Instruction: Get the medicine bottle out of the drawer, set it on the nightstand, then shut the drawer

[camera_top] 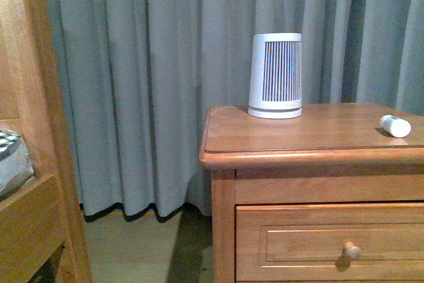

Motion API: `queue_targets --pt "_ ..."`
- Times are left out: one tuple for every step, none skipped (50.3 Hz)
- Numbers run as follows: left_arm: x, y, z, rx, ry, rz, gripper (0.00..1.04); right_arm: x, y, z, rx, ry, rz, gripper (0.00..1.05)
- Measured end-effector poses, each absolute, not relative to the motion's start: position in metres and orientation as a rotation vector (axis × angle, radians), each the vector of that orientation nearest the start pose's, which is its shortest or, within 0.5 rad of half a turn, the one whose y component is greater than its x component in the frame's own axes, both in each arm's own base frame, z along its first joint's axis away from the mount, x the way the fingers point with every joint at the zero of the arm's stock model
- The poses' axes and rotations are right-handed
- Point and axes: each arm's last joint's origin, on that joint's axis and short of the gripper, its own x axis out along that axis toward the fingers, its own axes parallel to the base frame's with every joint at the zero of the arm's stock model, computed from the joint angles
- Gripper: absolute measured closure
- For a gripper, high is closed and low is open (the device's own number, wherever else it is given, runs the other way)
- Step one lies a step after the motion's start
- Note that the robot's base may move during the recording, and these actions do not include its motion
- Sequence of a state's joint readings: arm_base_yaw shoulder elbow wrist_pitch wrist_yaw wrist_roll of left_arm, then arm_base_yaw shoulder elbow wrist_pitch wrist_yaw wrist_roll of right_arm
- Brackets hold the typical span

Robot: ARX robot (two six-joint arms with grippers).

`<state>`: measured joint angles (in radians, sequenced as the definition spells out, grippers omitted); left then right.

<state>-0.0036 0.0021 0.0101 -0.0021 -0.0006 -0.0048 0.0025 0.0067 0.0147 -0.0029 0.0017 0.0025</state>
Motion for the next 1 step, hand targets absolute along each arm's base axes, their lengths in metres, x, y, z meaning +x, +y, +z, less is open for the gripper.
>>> queue_targets --pt "0.0972 -0.0003 0.1666 -0.005 -0.006 -0.003 0.07 0.0972 0.0002 0.1677 0.002 -0.005 0.001 0.07"
